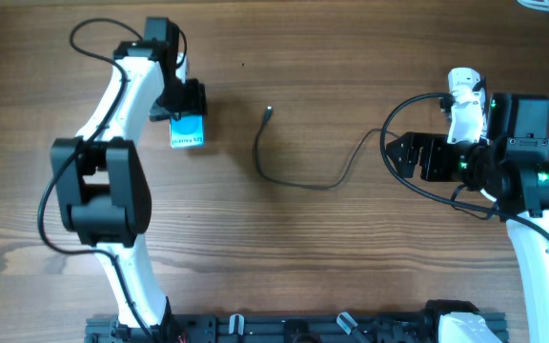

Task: Plug charger to phone and switch on socket

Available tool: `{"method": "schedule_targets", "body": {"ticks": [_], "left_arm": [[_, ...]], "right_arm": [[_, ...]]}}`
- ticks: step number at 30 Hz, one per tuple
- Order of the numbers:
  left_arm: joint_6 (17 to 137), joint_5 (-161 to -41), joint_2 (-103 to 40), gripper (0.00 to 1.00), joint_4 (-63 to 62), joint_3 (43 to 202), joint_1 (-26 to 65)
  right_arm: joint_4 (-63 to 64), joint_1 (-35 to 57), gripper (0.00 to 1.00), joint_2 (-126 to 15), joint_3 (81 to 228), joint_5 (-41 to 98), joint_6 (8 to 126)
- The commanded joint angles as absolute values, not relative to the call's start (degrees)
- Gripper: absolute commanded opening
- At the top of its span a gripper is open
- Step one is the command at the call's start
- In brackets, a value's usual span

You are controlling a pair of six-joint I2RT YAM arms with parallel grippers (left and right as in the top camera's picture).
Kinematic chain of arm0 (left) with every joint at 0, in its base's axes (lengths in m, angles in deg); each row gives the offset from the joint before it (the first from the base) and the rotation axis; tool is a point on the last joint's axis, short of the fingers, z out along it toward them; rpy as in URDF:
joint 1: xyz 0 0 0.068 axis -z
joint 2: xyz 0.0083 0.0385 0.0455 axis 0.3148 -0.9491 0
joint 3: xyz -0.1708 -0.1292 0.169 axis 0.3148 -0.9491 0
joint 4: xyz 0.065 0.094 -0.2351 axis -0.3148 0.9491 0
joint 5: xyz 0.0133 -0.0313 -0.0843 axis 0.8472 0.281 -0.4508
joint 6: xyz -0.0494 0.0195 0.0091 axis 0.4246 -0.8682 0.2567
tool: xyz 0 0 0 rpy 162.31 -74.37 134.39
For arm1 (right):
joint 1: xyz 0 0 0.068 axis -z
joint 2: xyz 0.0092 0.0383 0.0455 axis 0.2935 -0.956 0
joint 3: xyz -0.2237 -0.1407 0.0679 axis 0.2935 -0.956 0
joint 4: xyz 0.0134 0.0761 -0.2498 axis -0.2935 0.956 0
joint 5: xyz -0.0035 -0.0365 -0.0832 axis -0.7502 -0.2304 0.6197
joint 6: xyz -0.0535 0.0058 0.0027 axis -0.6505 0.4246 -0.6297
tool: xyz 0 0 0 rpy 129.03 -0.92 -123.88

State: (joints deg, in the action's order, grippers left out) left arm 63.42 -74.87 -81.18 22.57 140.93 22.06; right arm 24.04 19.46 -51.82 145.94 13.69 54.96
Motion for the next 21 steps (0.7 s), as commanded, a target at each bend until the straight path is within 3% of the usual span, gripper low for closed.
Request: {"method": "schedule_targets", "body": {"ticks": [1, 9, 21], "left_arm": [[67.3, -75.8, -74.6, 0.70, 22.3, 143.4, 22.3], [76.5, -76.6, -69.2, 0.70, 22.1, 143.4, 22.3], [88.3, -98.1, -67.8, 0.61, 22.3, 143.4, 22.3]], "right_arm": [[24.1, 19.1, 1.00, -52.3, 147.1, 12.6, 54.9], [24.1, 19.1, 1.00, -52.3, 147.1, 12.6, 54.9], [23.4, 19.1, 1.00, -52.3, 147.1, 12.5, 56.7]]}}
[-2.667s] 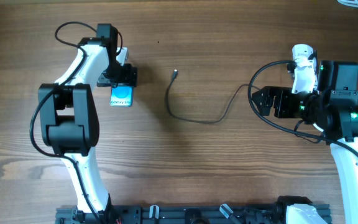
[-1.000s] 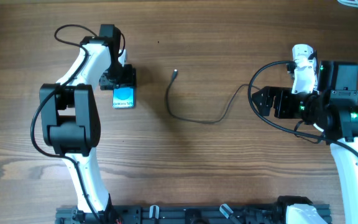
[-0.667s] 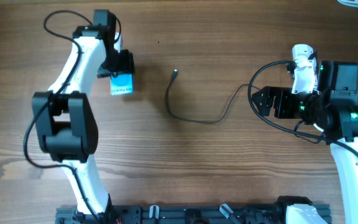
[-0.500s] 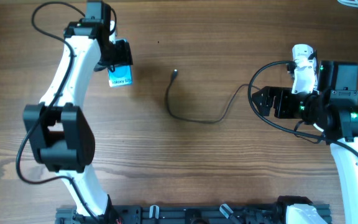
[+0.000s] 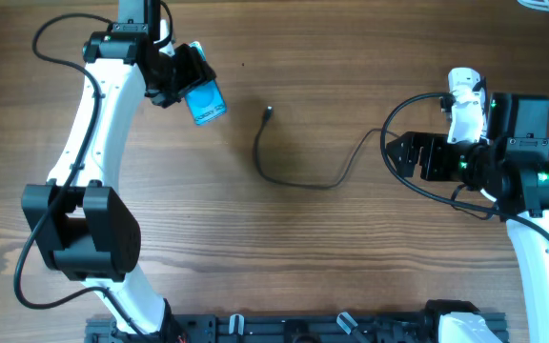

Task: Plug charger to phone and switch on socket

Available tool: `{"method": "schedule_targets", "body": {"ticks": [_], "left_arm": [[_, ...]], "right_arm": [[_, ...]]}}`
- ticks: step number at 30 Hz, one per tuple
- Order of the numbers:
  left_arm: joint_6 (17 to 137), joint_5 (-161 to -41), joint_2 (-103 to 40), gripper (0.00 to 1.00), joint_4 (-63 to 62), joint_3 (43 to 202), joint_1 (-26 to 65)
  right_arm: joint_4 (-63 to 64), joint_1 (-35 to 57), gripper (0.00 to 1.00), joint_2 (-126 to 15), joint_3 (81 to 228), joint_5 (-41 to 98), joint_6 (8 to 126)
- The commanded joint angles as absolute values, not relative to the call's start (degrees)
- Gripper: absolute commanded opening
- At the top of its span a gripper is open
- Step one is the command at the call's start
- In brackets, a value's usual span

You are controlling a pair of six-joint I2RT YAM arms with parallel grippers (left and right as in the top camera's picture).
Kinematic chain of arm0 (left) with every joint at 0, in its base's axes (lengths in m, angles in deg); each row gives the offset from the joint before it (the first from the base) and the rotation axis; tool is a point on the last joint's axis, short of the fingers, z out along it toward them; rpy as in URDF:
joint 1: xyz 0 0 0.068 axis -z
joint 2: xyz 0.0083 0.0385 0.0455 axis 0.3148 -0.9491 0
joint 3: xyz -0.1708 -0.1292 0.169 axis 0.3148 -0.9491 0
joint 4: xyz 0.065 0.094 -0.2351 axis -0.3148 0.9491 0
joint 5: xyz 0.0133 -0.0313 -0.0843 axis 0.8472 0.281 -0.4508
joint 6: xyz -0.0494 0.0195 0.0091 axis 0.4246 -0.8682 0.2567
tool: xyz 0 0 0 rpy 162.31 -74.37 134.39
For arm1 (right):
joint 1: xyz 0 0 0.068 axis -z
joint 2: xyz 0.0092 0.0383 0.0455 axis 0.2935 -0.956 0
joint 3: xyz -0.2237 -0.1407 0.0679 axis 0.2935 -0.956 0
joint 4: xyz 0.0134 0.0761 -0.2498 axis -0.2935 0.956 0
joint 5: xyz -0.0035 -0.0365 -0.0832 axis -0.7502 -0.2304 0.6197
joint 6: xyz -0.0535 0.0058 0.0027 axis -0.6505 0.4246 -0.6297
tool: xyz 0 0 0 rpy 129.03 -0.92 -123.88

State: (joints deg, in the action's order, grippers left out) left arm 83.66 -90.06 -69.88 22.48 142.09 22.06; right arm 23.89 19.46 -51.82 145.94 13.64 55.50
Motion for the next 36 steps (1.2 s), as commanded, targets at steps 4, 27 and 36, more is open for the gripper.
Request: {"method": "schedule_targets", "body": {"ticks": [4, 27, 36], "left_arm": [[91.1, -99.9, -67.8, 0.61, 22.5, 143.4, 22.3], [108.6, -135.3, -67.8, 0.54, 22.2, 143.4, 22.2], [117.9, -144.1, -67.8, 0.49, 22.2, 143.4, 22.2]], "right_arm": [[22.9, 19.1, 1.00, -52.3, 147.1, 11.7, 61.3], [21.0, 19.1, 1.00, -52.3, 147.1, 9.1, 62.4], [21.0, 19.1, 1.00, -52.3, 147.1, 9.1, 62.4]]}}
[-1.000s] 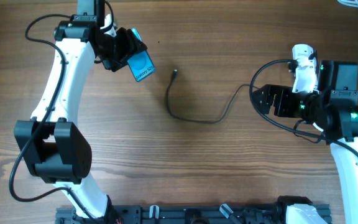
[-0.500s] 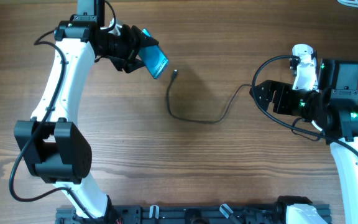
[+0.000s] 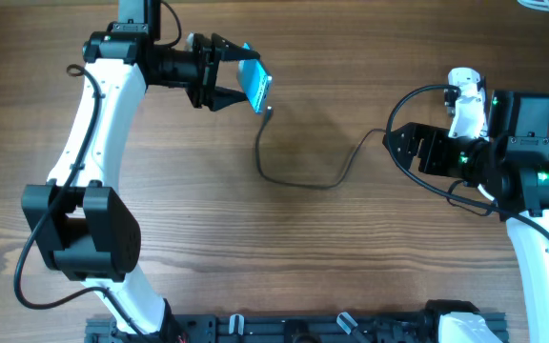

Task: Plug charger to phone and switch on socket

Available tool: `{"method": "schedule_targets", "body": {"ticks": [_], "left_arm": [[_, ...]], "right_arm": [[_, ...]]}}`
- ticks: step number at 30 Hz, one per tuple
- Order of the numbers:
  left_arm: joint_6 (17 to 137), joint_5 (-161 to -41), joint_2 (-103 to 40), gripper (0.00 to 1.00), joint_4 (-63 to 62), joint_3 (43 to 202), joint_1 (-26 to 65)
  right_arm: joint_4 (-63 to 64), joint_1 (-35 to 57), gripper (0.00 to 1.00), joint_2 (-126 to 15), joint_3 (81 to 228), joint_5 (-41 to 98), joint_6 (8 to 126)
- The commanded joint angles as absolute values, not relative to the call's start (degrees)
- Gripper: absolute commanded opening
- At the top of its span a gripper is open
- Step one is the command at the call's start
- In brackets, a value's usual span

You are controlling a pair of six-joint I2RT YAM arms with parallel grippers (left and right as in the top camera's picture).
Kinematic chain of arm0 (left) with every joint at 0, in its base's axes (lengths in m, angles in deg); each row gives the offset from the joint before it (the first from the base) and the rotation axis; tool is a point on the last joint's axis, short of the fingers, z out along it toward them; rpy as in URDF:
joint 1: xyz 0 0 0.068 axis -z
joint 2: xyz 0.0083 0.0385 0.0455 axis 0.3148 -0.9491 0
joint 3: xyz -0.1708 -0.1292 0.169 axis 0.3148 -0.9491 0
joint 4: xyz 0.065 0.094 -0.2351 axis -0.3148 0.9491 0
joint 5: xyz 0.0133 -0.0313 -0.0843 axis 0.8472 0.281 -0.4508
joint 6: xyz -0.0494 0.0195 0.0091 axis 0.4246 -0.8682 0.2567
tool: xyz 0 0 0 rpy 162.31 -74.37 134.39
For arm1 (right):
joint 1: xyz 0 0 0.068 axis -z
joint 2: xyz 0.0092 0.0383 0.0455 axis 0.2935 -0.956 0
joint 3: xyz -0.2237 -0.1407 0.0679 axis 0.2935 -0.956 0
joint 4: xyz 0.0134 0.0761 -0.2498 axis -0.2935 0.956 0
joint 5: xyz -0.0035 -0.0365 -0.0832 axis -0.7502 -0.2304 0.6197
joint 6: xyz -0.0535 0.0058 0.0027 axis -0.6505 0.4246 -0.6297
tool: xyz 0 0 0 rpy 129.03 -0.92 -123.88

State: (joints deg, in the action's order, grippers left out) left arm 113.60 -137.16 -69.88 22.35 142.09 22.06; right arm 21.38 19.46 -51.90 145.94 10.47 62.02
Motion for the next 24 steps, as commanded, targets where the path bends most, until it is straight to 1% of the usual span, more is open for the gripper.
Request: {"method": "schedule_targets", "body": {"ticks": [1, 5, 14, 24], "left_arm": [[118.3, -145.0, -67.8, 0.49, 22.2, 143.4, 22.2], [119.8, -147.0, -67.8, 0.49, 22.2, 143.4, 22.2], [121.3, -147.4, -67.8, 0.48, 22.2, 143.4, 22.2], [123.9, -148.1, -67.8, 0.49, 22.2, 143.4, 22.2]], "right_arm": [[21.0, 19.1, 1.00, -52.3, 147.1, 9.1, 62.4], [21.1, 19.1, 1.00, -52.3, 147.1, 9.1, 62.4], [21.1, 19.1, 1.00, -52.3, 147.1, 9.1, 62.4], [21.1, 19.1, 1.00, -52.3, 147.1, 9.1, 62.4]]}}
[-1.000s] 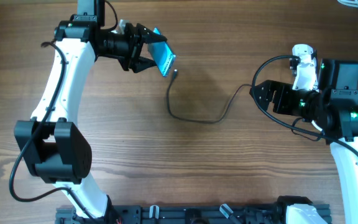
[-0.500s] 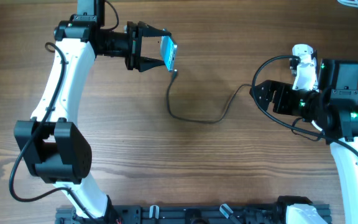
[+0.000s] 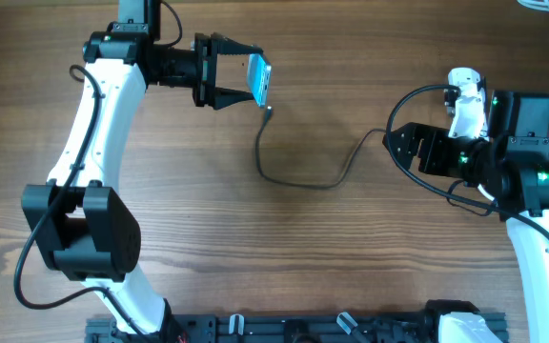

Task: Plug charger to phone and switch on socket

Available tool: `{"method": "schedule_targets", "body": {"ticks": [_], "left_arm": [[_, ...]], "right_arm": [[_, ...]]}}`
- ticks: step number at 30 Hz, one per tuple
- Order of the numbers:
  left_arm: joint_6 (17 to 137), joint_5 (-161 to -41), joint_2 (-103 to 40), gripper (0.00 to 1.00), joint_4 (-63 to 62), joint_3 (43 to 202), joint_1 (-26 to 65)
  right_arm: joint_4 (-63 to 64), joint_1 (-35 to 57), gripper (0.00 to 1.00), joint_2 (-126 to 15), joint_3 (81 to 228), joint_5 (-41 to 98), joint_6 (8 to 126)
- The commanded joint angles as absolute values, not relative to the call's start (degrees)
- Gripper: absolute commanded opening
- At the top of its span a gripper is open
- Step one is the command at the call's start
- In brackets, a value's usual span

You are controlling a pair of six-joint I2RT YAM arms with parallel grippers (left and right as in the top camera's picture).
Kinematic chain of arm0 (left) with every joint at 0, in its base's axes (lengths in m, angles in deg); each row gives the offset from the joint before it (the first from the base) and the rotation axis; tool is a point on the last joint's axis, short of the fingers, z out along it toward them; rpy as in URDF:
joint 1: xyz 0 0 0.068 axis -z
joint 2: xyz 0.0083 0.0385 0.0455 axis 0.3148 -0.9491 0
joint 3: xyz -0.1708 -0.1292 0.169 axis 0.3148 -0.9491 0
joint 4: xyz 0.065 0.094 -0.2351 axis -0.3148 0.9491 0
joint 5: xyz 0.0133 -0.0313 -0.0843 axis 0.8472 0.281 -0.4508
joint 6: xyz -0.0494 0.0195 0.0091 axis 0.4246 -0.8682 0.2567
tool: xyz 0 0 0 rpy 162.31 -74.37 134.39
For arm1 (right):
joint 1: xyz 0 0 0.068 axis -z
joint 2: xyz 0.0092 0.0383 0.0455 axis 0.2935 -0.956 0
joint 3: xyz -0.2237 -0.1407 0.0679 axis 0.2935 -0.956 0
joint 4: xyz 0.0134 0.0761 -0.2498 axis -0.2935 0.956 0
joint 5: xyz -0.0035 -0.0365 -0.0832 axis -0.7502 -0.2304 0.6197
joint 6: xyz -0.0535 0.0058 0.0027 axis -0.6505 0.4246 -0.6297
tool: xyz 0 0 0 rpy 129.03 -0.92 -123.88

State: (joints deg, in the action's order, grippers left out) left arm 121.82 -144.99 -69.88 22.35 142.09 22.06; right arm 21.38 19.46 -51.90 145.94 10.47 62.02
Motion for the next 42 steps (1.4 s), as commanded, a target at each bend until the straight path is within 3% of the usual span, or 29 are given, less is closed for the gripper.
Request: {"method": "schedule_targets", "body": {"ticks": [1, 30, 35, 42], "left_arm": [[124.1, -148.1, -67.8, 0.49, 22.2, 143.4, 22.2], [124.2, -148.7, -67.8, 0.49, 22.1, 143.4, 22.2], [124.2, -143.0, -67.8, 0.49, 22.2, 143.4, 22.4], [124.2, -126.1, -67.8, 0.49, 22.2, 143.4, 22.4]], "right_arm": [[21.1, 19.1, 1.00, -52.3, 147.1, 9.1, 62.4], [20.9, 19.1, 1.00, -52.3, 147.1, 9.1, 62.5], [20.8, 19.1, 1.00, -52.3, 147.1, 9.1, 63.9], [20.6, 19.1, 1.00, -52.3, 147.1, 8.1, 64.0]]}}
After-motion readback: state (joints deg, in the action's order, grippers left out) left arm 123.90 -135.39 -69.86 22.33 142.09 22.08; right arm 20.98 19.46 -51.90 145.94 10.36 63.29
